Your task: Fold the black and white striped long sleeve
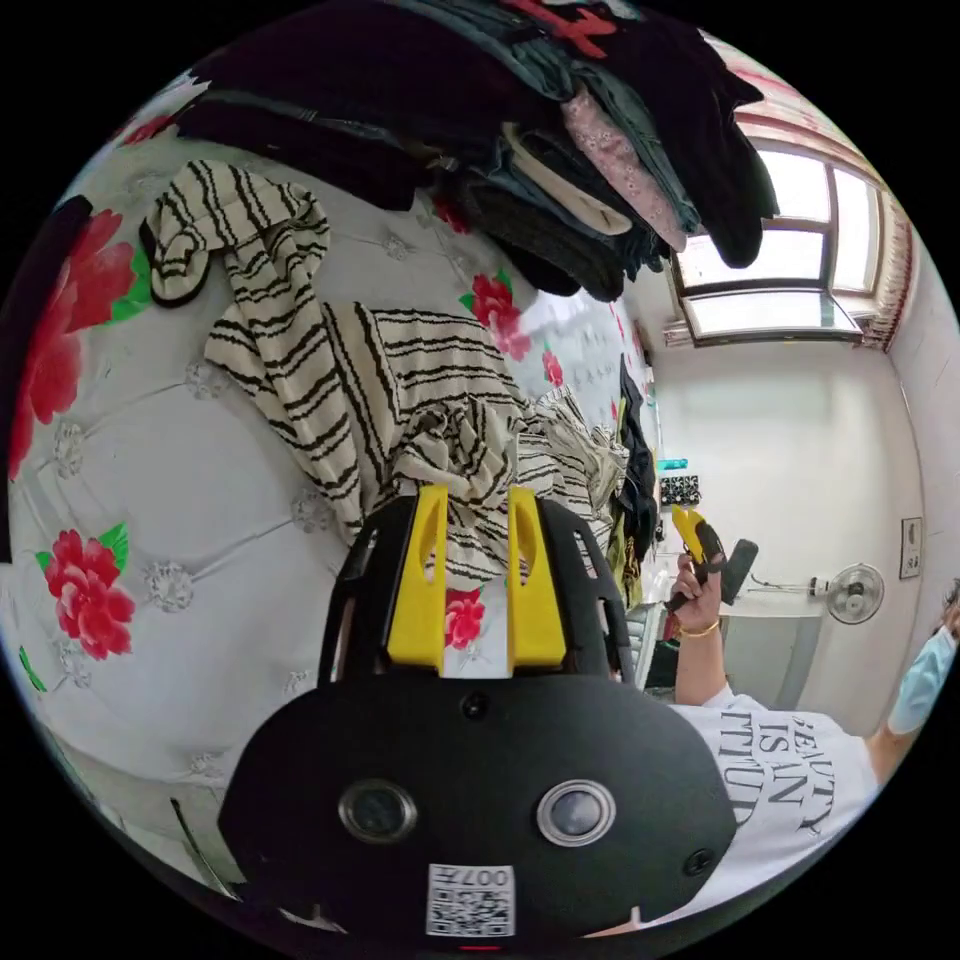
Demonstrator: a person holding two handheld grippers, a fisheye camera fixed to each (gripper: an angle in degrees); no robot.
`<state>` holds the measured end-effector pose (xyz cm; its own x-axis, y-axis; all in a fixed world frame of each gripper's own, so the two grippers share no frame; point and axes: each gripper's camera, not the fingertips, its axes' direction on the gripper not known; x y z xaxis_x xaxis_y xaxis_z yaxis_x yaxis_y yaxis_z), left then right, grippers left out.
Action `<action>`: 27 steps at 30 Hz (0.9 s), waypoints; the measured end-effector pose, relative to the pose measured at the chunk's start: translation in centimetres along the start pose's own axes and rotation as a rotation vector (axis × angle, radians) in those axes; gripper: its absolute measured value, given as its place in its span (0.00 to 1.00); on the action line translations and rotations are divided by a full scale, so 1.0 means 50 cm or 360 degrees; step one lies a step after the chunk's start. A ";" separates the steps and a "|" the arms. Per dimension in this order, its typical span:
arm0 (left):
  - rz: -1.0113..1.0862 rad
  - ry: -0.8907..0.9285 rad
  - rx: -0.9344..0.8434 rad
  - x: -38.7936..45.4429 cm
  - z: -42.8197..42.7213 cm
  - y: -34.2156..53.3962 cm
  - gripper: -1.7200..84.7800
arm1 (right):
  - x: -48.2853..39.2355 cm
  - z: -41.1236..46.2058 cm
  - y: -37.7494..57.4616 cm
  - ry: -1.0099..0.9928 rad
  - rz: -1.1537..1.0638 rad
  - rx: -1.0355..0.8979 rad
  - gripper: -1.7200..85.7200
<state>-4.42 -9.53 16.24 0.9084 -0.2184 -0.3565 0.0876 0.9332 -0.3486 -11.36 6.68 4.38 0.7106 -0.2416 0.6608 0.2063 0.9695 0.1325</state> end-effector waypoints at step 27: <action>0.0427 -0.0539 -0.0202 0.163 0.102 -0.012 0.03 | 0.030 0.011 -0.050 0.0154 -0.0176 -0.0143 0.02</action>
<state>4.99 -10.42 17.96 0.9766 0.1520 -0.1523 -0.2010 0.8970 -0.3936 -11.19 3.89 5.43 0.7410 -0.3537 0.5709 0.3432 0.9301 0.1309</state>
